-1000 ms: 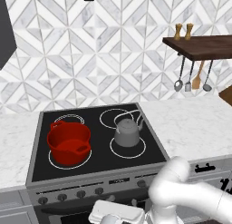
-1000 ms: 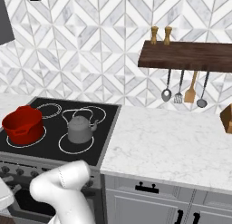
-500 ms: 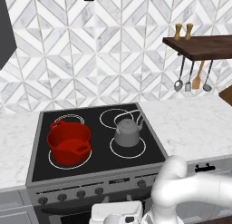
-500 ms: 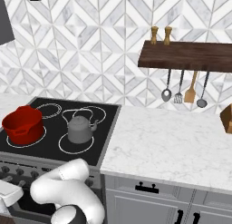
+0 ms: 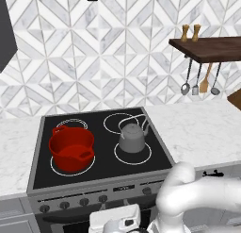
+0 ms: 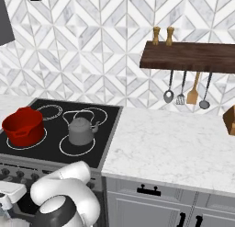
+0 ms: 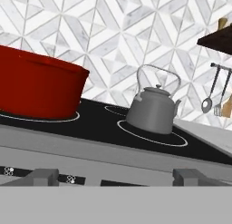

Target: Pick the kettle from the counter and place it on a stove burner. Then turn the burner on.

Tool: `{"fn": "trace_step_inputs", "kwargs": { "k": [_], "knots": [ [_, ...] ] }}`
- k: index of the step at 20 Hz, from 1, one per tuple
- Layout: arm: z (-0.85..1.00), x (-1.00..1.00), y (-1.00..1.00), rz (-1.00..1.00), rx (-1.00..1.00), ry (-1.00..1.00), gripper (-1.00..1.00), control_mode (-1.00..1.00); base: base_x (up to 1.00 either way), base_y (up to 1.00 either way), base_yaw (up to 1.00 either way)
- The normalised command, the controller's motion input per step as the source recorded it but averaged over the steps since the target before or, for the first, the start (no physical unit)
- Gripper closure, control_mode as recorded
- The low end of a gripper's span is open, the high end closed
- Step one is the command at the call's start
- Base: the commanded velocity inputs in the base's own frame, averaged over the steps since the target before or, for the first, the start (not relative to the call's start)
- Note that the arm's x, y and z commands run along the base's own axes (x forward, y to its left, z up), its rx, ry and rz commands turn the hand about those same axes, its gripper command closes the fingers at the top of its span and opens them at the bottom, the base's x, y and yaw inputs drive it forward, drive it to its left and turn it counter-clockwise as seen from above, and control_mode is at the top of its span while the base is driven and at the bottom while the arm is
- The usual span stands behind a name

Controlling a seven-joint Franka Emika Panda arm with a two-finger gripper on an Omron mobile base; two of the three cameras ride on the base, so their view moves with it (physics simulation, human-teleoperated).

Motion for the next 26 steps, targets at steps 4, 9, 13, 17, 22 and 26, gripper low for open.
{"fn": "trace_step_inputs", "kwargs": {
  "k": [4, 9, 13, 17, 22, 26],
  "knots": [
    [-0.45, 0.39, 0.00, 0.00, 0.00, 0.04, -1.00, -1.00, 0.00, 0.00, 0.00],
    [-0.25, 0.31, 0.00, 0.00, 0.02, 0.01, -1.00, -1.00, 0.00, 0.00, 0.00],
    [-0.35, 0.23, 0.00, 0.00, 0.02, 0.00, -1.00, -1.00, 0.00, 0.00, 0.00],
    [-0.51, 0.06, 0.13, 0.00, 0.01, 0.00, -1.00, -1.00, 0.00, 0.00, 0.00],
    [-0.24, 0.02, 0.10, 0.01, 0.00, 0.00, -1.00, -1.00, 0.00, 0.00, 0.00],
    [0.00, 0.00, 0.47, 0.00, 0.00, 0.00, -1.00, -1.00, 0.00, 0.00, 0.00]
  ]
}}
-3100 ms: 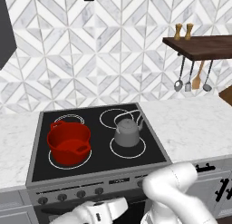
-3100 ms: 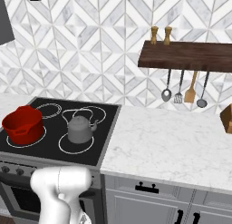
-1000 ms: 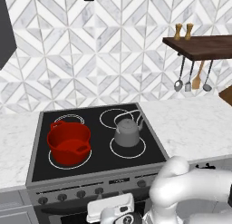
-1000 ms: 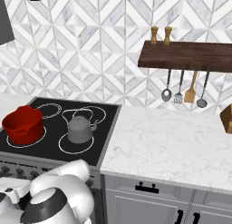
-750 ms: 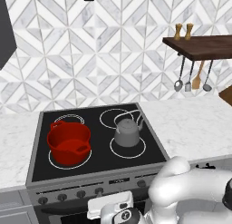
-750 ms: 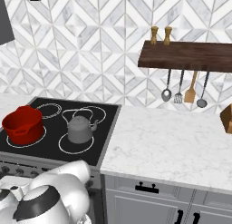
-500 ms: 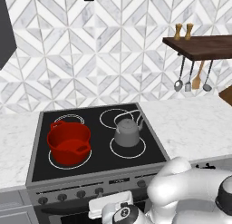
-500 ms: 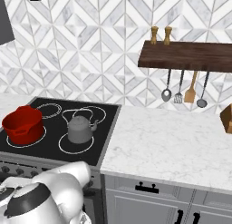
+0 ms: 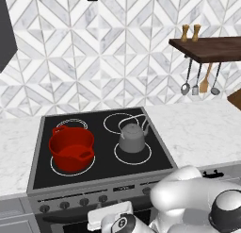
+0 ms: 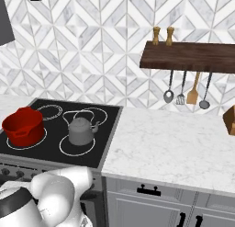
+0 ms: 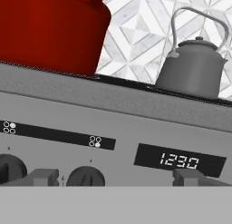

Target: Pick the kettle from the counter and place it on a stove burner. Then turn the burner on.

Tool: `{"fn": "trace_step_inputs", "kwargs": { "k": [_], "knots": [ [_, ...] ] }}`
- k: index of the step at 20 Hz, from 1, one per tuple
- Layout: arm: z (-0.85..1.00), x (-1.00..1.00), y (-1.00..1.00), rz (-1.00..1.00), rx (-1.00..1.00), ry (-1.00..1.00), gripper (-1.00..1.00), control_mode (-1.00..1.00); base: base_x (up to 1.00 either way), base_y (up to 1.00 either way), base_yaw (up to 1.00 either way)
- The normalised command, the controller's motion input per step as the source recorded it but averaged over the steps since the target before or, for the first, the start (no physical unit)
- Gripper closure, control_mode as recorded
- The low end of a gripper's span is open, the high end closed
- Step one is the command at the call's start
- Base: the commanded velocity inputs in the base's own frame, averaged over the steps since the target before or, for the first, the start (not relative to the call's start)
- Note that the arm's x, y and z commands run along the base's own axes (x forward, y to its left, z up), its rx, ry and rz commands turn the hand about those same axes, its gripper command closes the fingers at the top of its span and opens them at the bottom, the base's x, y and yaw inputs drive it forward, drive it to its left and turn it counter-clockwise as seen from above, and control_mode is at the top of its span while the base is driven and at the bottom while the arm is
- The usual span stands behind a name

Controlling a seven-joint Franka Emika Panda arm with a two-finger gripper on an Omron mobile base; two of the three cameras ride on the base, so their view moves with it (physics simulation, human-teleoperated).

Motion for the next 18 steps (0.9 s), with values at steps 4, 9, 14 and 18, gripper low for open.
{"fn": "trace_step_inputs", "kwargs": {
  "k": [4, 9, 14, 18],
  "knots": [
    [0.00, 0.00, 0.49, 0.00, -0.01, 0.00, -1.00, -1.00, 0.00, 0.00, 0.00],
    [-0.01, 0.00, 0.02, 0.00, 0.00, 0.00, -1.00, -1.00, 0.00, 0.00, 0.00],
    [-0.10, 0.03, -0.21, 0.01, 0.00, 0.00, -1.00, -1.00, 0.00, 0.00, 0.00],
    [-0.01, 0.38, -0.18, 0.00, 0.00, 0.00, -1.00, -1.00, 0.00, 0.00, 0.00]
  ]
}}
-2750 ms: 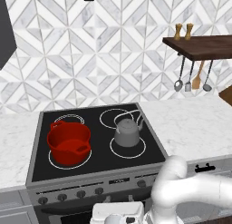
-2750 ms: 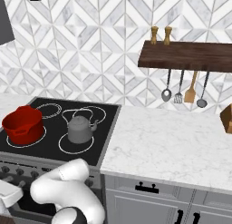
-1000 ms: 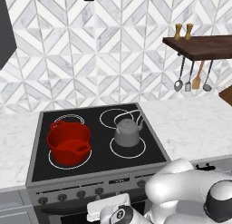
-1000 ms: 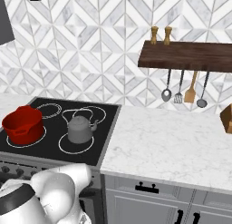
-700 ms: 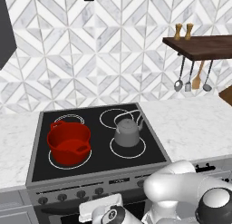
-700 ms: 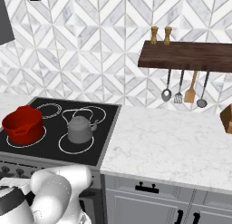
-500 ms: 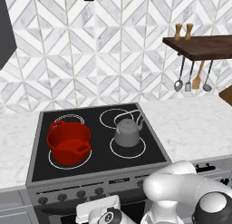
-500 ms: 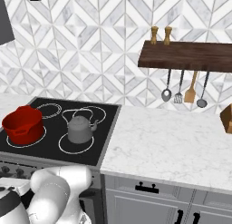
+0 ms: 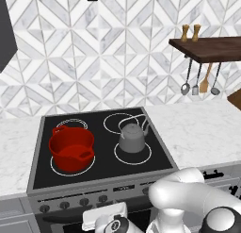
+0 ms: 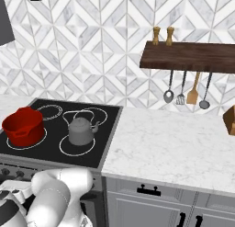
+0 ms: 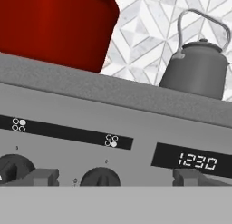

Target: Pick the kettle from the counter and place it on a stove burner. Then turn the burner on.

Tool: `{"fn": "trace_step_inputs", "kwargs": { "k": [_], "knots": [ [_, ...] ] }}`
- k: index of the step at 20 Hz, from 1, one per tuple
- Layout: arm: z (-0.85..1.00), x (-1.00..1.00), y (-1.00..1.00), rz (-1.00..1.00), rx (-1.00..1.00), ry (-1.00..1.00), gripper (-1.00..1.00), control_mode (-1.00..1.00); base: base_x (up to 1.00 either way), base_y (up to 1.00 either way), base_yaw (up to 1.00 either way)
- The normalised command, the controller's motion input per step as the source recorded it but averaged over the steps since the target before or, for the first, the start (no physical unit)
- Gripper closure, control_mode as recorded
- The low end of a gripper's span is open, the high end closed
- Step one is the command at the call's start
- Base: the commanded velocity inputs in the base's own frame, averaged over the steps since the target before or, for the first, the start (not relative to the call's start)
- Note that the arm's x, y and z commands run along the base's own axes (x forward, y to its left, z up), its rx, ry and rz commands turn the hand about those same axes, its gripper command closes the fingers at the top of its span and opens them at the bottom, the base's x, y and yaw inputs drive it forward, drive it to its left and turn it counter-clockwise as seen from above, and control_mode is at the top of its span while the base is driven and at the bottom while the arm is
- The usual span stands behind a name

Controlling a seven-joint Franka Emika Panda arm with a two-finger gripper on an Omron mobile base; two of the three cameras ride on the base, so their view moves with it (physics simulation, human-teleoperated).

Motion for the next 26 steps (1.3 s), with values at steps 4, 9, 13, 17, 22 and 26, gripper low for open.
{"fn": "trace_step_inputs", "kwargs": {
  "k": [4, 9, 13, 17, 22, 26],
  "knots": [
    [-0.01, 0.18, -0.05, 0.00, 0.01, 0.00, -1.00, -1.00, 0.00, 0.00, 0.00],
    [-0.02, 0.12, -0.02, 0.00, 0.00, 0.00, -1.00, -1.00, 0.00, 0.00, 0.00],
    [-0.10, 0.04, 0.00, 0.00, 0.00, 0.00, -1.00, -1.00, 0.00, 0.00, 0.00],
    [-0.18, 0.02, 0.00, 0.00, 0.00, 0.00, -1.00, -1.00, 0.00, 0.00, 0.00],
    [-0.07, 0.00, 0.00, 0.00, 0.00, 0.00, -1.00, -1.00, 0.00, 0.00, 0.00],
    [-0.08, 0.00, -0.04, 0.00, 0.00, -0.03, -1.00, -1.00, 0.00, 0.00, 0.00]
  ]
}}
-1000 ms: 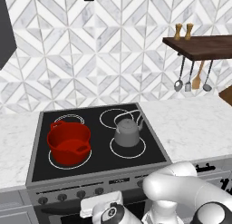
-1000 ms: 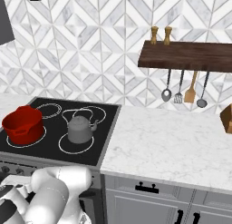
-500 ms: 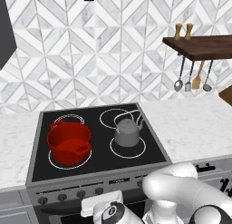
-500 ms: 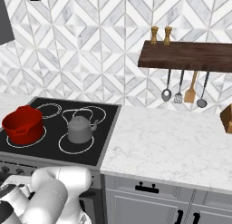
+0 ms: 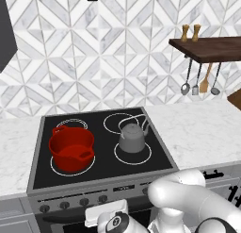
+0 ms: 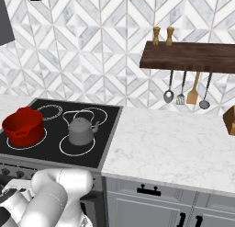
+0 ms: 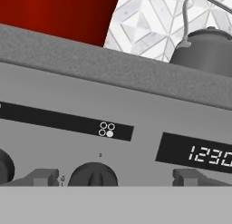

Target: Pick the kettle from the counter and place it on a stove burner. Then turn the burner on.

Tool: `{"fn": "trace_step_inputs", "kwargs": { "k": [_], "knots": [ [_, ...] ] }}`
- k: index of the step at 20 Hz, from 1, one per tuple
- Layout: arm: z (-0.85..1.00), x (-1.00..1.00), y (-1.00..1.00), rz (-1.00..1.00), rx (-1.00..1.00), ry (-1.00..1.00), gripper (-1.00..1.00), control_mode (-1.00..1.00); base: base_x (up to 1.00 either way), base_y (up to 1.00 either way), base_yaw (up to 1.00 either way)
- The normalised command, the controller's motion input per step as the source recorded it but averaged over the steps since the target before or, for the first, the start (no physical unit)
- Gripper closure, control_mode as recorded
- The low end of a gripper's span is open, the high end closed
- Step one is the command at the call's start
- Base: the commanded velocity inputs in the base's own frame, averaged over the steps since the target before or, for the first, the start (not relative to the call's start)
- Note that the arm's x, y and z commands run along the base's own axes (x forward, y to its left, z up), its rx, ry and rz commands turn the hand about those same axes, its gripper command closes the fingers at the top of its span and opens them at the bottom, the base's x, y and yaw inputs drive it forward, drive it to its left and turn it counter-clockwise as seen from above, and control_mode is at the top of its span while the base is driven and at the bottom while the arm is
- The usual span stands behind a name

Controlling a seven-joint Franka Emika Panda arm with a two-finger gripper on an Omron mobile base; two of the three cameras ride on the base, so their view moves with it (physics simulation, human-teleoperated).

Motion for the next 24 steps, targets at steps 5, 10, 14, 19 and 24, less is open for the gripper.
{"fn": "trace_step_inputs", "kwargs": {
  "k": [5, 10, 14, 19, 24],
  "knots": [
    [-0.02, 0.02, 0.00, 0.00, 0.00, 0.00, -1.00, -1.00, 0.00, 0.00, 0.00],
    [0.00, 0.19, 0.00, 0.00, 0.00, 0.00, -1.00, -1.00, 0.00, 0.00, 0.00],
    [0.00, 0.16, 0.00, 0.00, 0.00, 0.00, -1.00, -1.00, 0.00, 0.00, 0.00],
    [0.00, 0.00, 0.00, 0.00, 0.00, 0.00, 1.00, -1.00, 0.00, 0.00, 0.00],
    [-0.17, 0.00, 0.00, 0.00, 0.00, 0.00, 1.00, -1.00, 0.00, 0.00, 0.00]
  ]
}}
